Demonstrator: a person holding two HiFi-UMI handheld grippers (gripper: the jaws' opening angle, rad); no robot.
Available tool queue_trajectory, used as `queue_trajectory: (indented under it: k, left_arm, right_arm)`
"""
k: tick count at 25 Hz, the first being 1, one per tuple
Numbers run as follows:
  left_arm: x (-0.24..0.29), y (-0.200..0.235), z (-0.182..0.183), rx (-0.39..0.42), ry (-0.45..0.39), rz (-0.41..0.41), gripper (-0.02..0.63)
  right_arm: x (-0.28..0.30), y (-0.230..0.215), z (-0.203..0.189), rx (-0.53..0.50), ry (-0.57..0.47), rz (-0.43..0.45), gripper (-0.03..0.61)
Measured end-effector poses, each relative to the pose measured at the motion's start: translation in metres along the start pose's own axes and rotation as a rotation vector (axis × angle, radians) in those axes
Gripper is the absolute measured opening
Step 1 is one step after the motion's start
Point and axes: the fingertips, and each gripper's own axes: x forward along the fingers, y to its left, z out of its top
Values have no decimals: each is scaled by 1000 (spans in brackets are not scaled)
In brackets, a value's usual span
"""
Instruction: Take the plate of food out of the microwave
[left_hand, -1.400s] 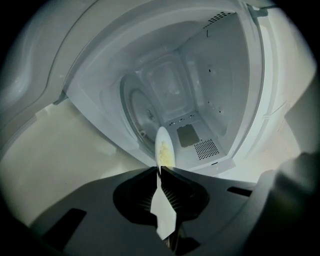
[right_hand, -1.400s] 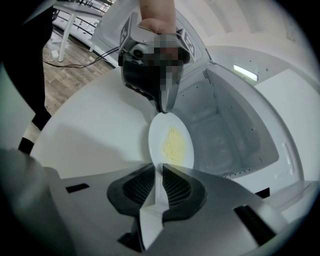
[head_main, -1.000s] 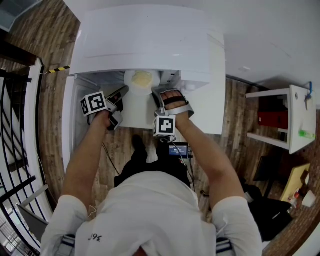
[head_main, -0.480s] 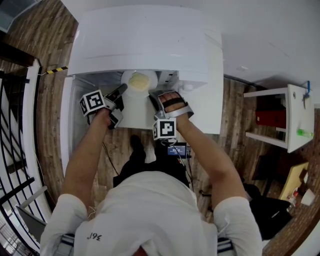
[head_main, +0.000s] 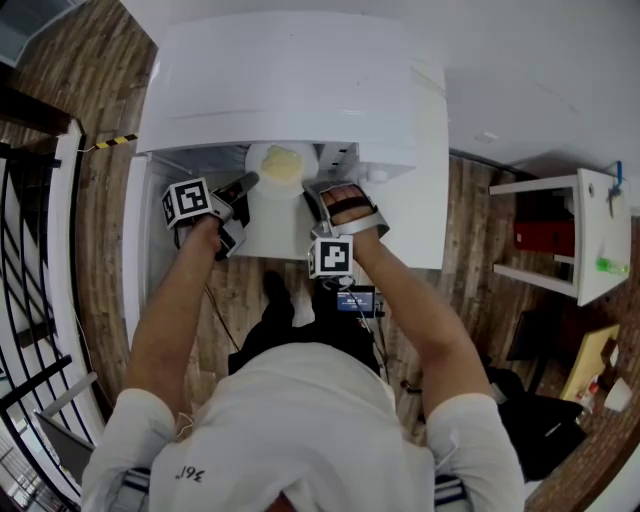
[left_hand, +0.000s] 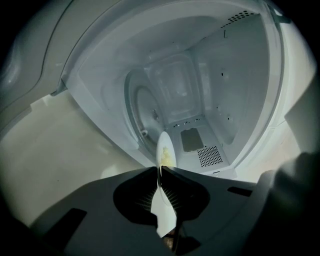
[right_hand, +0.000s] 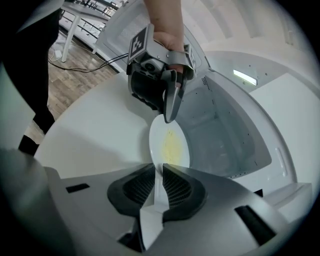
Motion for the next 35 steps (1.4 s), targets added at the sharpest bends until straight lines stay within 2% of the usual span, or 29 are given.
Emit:
queue_trajectory:
  k: [8,22,29,33,35]
  left_arm:
    - [-6,-15,7,150,-46,-1,32]
    - [-17,-22,-11,168,-85,-61,34]
    - [-29,-24,-22,205,-90,-52,34]
    - [-33,-30,-36,188,-80,-84,34]
    - [-36,-28,-39,213,-74,-62,34]
  right_arm:
    - [-4,-4,6,17,-16,0,38]
    - [-24,-3,3,-28,17,-24,38]
    - [-39,1,9,-21,15,-31,38]
    - [-50,12,12,0,13,-16,38]
    - [-56,13,13,1,17,-26,38]
